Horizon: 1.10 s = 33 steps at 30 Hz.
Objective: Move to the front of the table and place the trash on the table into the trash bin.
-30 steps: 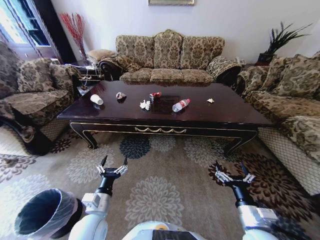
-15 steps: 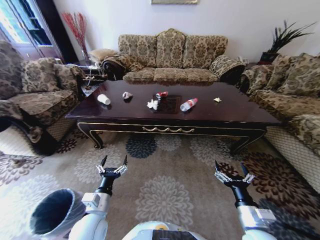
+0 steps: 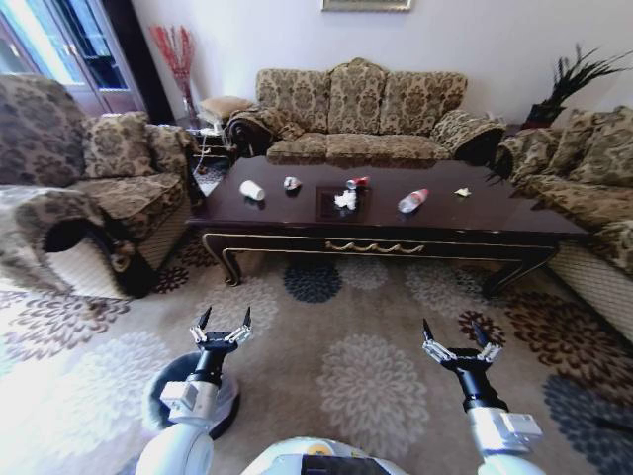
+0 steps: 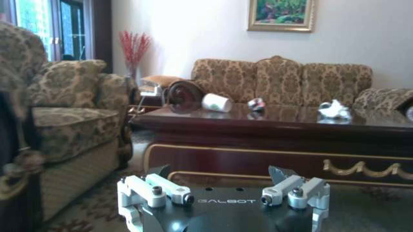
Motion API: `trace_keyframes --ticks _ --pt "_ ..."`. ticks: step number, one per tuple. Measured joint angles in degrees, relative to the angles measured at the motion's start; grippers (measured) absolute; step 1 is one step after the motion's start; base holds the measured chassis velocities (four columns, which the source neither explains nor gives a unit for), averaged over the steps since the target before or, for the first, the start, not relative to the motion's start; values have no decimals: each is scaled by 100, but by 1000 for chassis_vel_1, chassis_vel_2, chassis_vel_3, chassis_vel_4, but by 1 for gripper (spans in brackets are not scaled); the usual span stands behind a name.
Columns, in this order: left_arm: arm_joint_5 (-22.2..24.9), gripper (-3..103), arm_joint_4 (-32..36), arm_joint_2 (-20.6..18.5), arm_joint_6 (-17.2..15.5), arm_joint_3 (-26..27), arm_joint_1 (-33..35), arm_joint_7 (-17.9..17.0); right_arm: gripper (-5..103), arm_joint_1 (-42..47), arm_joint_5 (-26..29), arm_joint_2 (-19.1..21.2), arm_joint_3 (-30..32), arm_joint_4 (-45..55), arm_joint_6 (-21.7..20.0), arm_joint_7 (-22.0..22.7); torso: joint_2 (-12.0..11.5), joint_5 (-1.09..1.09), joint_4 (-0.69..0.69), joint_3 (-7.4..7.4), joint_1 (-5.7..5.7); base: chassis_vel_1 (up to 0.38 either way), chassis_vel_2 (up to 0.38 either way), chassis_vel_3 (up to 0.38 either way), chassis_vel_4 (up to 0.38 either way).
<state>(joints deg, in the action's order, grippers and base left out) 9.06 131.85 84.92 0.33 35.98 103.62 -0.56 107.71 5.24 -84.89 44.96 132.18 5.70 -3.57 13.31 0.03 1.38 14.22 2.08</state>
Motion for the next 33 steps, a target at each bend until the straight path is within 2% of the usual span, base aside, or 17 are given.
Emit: trace_keyframes --ticks 2,5,7,10,12,17,18,20,21,23,26,29,30,31,32,33 --pt "56 100 -102 -6 0 58 -17 -7 100 -15 26 0 -2 -45 38 18 1 -14 -2 -1 0 334 266 -322 -243" --pt "125 100 -222 -38 -3 98 -49 -23 100 -26 31 6 4 -119 52 34 0 -3 0 0 1 232 219 -188 -194" --pt "226 100 -351 -76 -39 127 -103 -61 100 -27 30 16 14 -168 70 48 0 -8 -1 1 2 52 92 -65 -79" --pt "437 100 -516 -117 -124 174 -169 -151 100 -35 27 26 21 -232 81 70 -1 -2 0 2 2 0 0 0 0" --pt "853 100 -672 -196 -367 290 -262 -232 100 -55 23 43 38 -290 86 86 0 -1 0 1 2 -63 -52 80 41" --pt "1198 100 -910 -371 -651 534 -419 -278 100 -87 20 74 51 -336 86 97 0 0 0 1 2 -37 -39 35 22" --pt "1227 100 -984 -436 -766 625 -480 -313 100 -96 17 81 53 -337 86 97 0 0 0 1 2 0 0 0 0" --pt "1256 100 -1099 -502 -1309 886 -662 -440 100 -116 11 89 53 -328 68 98 -1 -6 -1 1 2 0 0 0 0" --pt "1256 100 -1099 -502 -1309 886 -662 -440 100 -116 11 89 53 -328 68 98 -1 -6 -1 1 2 0 0 0 0" --pt "1274 100 -1234 -549 -1650 1172 -837 -339 100 -125 5 92 57 -320 60 100 0 -5 1 1 2 0 0 0 0" --pt "1310 100 -1429 -782 -1780 1409 -903 -160 100 -119 5 110 80 -323 58 108 -1 -6 -1 1 2 0 0 0 0" --pt "1506 100 -1534 -1031 -2289 1954 -834 462 100 -99 7 116 119 -350 63 118 0 -4 -2 1 2 0 0 0 0" --pt "1506 100 -1534 -1031 -2289 1954 -834 462 100 -99 7 116 119 -350 63 118 0 -4 -2 1 2 0 0 0 0" --pt "1666 100 -1465 -1087 -2540 2128 -663 652 100 -97 7 109 129 -363 69 129 -1 -6 0 1 2 0 0 0 0" --pt "1754 100 -1404 -1117 -2636 2241 -529 803 100 -98 8 103 137 -374 76 137 0 -5 1 1 2 0 0 0 0" --pt "1754 100 -1404 -1117 -2636 2241 -529 803 100 -98 8 103 137 -374 76 137 0 -5 1 1 2 0 0 0 0"
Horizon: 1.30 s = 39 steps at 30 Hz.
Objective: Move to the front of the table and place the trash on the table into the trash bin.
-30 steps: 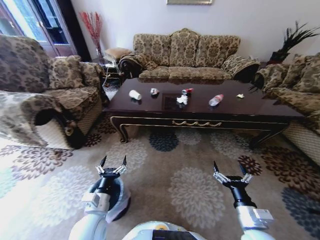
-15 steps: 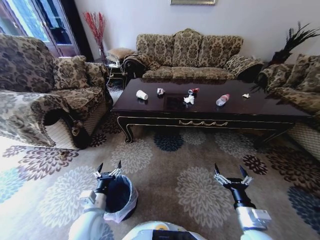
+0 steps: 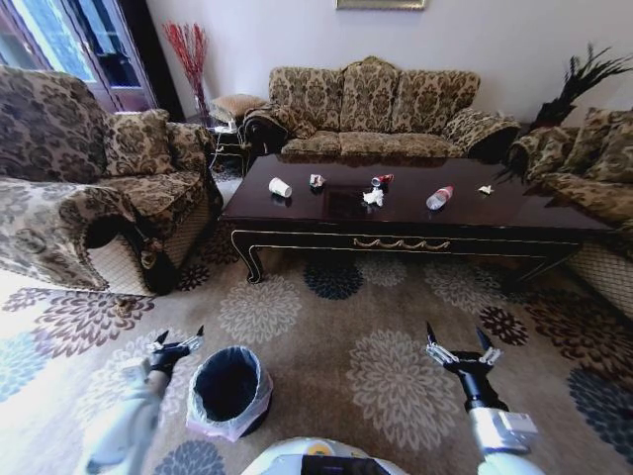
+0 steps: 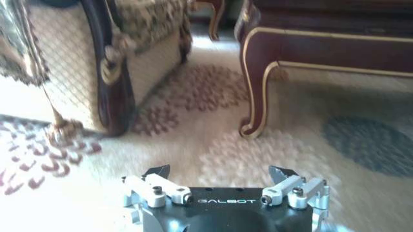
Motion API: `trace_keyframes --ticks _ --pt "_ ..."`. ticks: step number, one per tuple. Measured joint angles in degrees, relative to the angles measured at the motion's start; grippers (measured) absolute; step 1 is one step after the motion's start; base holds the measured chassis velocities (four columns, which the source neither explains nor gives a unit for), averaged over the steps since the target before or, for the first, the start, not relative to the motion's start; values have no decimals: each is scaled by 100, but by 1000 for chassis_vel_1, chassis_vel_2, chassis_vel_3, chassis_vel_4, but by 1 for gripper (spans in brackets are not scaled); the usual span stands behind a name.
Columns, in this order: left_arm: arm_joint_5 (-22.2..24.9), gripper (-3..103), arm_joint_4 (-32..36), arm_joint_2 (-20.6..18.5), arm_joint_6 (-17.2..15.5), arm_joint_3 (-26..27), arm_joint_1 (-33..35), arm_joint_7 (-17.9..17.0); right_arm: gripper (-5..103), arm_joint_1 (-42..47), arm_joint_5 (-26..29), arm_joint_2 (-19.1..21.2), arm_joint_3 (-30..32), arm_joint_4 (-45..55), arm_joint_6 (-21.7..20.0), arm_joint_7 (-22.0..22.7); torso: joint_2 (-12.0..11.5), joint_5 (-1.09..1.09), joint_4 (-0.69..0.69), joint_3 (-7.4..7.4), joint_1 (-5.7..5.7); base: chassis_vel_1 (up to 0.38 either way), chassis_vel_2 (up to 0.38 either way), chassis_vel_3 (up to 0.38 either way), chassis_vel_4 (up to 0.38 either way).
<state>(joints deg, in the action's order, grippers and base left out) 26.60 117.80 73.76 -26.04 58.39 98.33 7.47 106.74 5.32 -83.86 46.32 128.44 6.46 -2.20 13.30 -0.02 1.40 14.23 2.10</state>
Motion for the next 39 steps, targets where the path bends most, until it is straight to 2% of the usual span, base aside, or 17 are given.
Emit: trace_keyframes --ticks 3,5,6,7,9,10,11,13,16,18,33,35,37,39 --pt "-22 100 52 -25 123 196 331 372 100 -21 -1 -22 5 -90 8 5 0 2 1 -1 -1 0 0 0 0" --pt "-129 100 2 -25 210 201 381 498 100 -29 -6 -28 0 -120 10 5 0 2 -1 -1 -1 0 0 0 0" --pt "-267 100 -58 -25 248 195 411 669 100 -38 -15 -33 -12 -154 11 5 0 2 -1 -1 -1 0 0 0 0" --pt "-397 100 -128 -38 171 141 417 922 100 -54 -31 -36 -31 -197 11 5 0 1 -1 0 -1 0 0 0 0" --pt "-498 100 -179 -76 -135 -15 370 1039 100 -86 -58 -36 -58 -252 11 5 0 1 -1 -1 -1 0 0 0 0" --pt "-498 100 -179 -76 -135 -15 370 1039 100 -86 -58 -36 -58 -252 11 5 0 1 -1 -1 -1 0 0 0 0" --pt "-648 100 -215 -91 -276 -127 317 1059 100 -107 -64 -37 -79 -283 9 5 0 1 -2 0 -1 0 0 0 0" --pt "-986 100 -287 -120 -347 -318 259 993 100 -140 -65 -37 -102 -307 -12 18 0 1 -3 0 0 0 0 0 0" --pt "-1101 100 -293 -160 -425 -400 288 933 100 -147 -50 -36 -93 -308 -18 27 0 2 -2 0 0 0 0 0 0" --pt "-1247 100 -312 -206 -531 -414 320 1075 100 -145 -8 -32 -61 -335 -16 47 0 2 0 0 -1 0 0 0 0" --pt "-1497 100 -1239 -501 -610 -784 -183 1149 100 -95 45 -47 7 -562 169 110 0 2 -2 0 0 0 0 0 0" --pt "-1500 91 -1322 -510 -623 -827 -225 1126 100 -95 46 -44 18 -572 175 115 0 2 -1 0 0 0 0 0 0" --pt "-1502 91 -1361 -511 -636 -849 -253 1124 100 -98 46 -44 19 -573 176 116 0 2 -1 0 0 0 0 0 0" --pt "-1514 80 -1397 -514 -654 -873 -288 1131 100 -112 44 -44 19 -572 173 118 0 2 -2 0 0 0 0 0 0"
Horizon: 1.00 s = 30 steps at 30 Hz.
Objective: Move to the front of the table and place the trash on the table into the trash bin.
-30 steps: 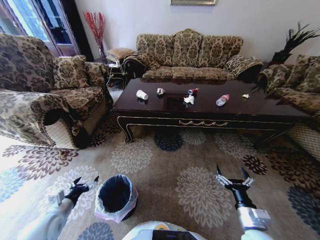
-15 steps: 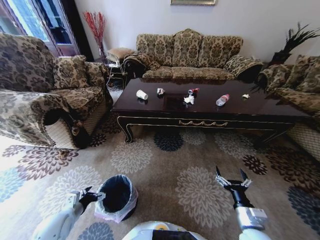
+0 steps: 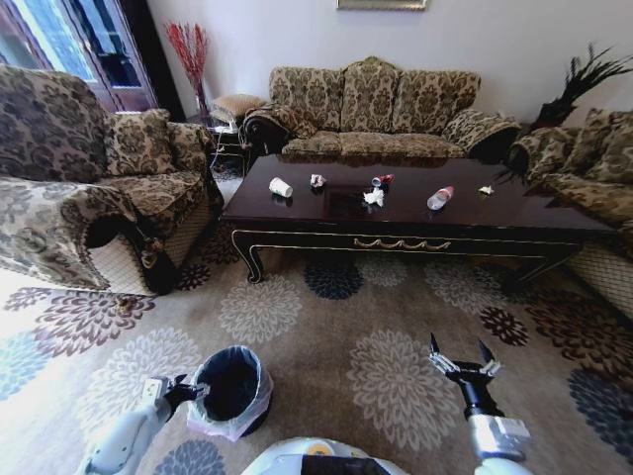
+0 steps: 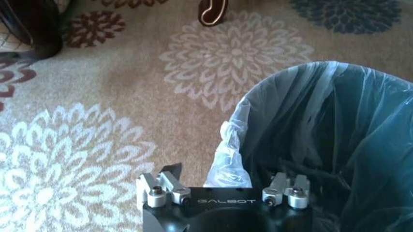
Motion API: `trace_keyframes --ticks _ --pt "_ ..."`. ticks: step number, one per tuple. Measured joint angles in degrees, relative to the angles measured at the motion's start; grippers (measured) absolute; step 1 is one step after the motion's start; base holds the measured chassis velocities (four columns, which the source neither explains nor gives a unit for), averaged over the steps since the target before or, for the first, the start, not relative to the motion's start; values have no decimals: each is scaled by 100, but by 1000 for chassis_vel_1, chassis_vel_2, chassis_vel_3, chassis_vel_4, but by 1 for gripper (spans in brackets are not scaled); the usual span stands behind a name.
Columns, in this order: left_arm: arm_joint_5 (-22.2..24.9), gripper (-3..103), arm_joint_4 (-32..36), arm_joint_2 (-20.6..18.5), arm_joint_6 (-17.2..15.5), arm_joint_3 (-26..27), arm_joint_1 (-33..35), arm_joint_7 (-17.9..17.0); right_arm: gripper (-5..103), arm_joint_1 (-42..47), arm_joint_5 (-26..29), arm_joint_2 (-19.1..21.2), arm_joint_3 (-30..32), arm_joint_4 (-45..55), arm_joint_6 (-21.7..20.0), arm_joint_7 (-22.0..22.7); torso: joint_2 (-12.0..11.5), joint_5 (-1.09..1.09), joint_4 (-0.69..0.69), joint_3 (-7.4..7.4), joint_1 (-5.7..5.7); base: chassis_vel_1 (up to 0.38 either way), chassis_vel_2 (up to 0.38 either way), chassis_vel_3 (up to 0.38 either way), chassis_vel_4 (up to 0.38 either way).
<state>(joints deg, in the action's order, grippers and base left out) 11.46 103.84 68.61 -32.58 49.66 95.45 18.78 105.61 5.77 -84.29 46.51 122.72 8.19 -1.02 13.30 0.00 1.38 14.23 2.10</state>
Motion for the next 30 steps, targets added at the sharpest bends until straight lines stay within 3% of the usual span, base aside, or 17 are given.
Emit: trace_keyframes --ticks 2,5,7,14,18,20,21,30 --pt "-13 68 -25 -7 -29 -27 -38 21 100 -20 -15 -8 -8 14 -15 2 0 0 0 0 0 0 0 0 0" --pt "-16 63 -32 -9 -34 -32 -45 25 100 -22 -17 -10 -12 18 -17 2 0 0 0 0 0 0 0 0 0" --pt "-30 52 -47 -14 -39 -46 -59 50 100 -24 -28 -22 -20 21 -20 3 0 0 0 0 0 0 0 0 0" --pt "-79 30 -51 -15 -105 -72 -68 65 100 -30 -32 -30 -21 9 -20 19 0 2 0 0 0 0 0 0 0" --pt "-99 9 -43 5 -128 -99 -95 65 100 -30 -79 -34 -22 32 -95 71 0 2 1 0 0 0 0 0 0" --pt "-98 9 -40 8 -129 -105 -104 63 100 -29 -87 -34 -21 48 -120 85 0 0 0 0 0 0 0 0 0" --pt "-88 2 -31 14 -130 -109 -115 75 100 -27 -94 -33 -22 64 -140 93 0 0 -1 0 0 0 0 0 0" --pt "-2 1 -4 60 -128 -107 -127 76 100 -14 -107 -31 -27 175 -198 143 0 -1 0 0 0 0 0 0 0"
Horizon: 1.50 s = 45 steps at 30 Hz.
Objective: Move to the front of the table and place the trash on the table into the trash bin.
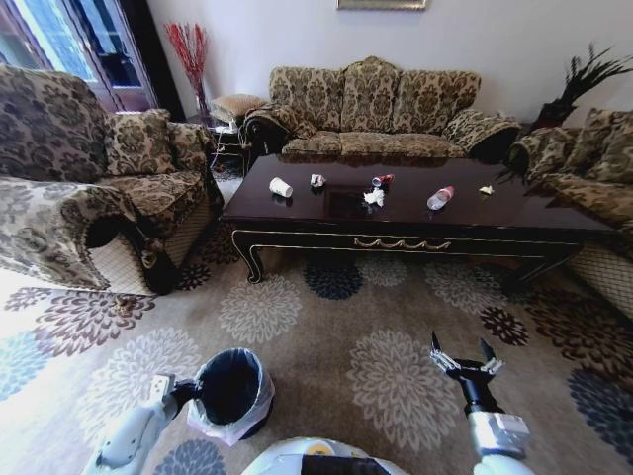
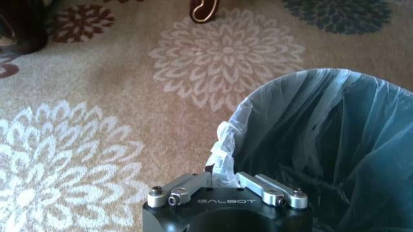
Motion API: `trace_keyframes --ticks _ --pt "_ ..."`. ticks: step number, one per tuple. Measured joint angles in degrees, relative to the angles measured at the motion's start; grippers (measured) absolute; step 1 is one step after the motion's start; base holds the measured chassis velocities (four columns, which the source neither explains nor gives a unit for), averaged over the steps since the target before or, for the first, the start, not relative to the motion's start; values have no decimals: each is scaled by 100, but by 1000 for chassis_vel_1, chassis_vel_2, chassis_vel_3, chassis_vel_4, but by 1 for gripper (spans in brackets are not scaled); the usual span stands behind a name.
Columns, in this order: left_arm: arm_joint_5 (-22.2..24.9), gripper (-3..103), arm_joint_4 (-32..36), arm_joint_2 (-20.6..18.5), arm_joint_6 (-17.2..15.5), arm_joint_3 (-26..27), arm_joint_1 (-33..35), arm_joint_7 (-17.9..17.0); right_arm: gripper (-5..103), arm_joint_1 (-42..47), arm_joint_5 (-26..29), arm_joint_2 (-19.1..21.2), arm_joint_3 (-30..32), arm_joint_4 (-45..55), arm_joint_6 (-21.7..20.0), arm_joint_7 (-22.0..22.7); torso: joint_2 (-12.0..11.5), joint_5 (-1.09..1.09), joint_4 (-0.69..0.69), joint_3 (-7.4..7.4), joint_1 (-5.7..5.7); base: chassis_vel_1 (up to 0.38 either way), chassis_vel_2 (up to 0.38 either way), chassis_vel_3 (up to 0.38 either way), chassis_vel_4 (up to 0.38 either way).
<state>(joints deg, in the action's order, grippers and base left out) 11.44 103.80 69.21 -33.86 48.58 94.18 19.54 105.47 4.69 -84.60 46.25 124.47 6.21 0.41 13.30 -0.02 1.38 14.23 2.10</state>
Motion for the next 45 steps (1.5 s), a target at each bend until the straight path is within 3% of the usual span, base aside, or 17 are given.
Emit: trace_keyframes --ticks 7,10,11,14,25,28,31,45 --pt "287 1 99 58 306 14 5 -93 100 5 36 9 -7 81 -2 17 0 0 0 0 0 0 0 0 0" --pt "683 1 162 143 1058 -34 -27 -621 100 -20 62 13 -17 150 -4 17 0 0 0 0 0 0 0 0 0" --pt "683 1 162 143 1058 -34 -27 -621 100 -20 62 13 -17 150 -4 17 0 0 0 0 0 0 0 0 0" --pt "1021 1 567 277 1475 -16 38 -1045 100 -33 61 22 -22 233 -54 16 0 1 0 0 0 0 0 0 0" --pt "1008 1 2369 702 1456 606 443 -1280 100 -118 54 27 4 507 -191 23 0 4 1 0 0 0 0 0 0" --pt "1036 1 2506 733 1531 609 444 -1309 100 -145 52 19 4 516 -204 23 0 3 0 0 0 0 0 0 0" --pt "963 1 2686 878 1902 472 389 -1399 100 -180 48 -20 5 558 -212 28 18 2 0 12 4 0 0 0 0" --pt "621 1 2989 1055 1718 65 437 -1550 100 -187 36 39 21 603 -187 51 346 2 1 235 108 0 0 0 0"
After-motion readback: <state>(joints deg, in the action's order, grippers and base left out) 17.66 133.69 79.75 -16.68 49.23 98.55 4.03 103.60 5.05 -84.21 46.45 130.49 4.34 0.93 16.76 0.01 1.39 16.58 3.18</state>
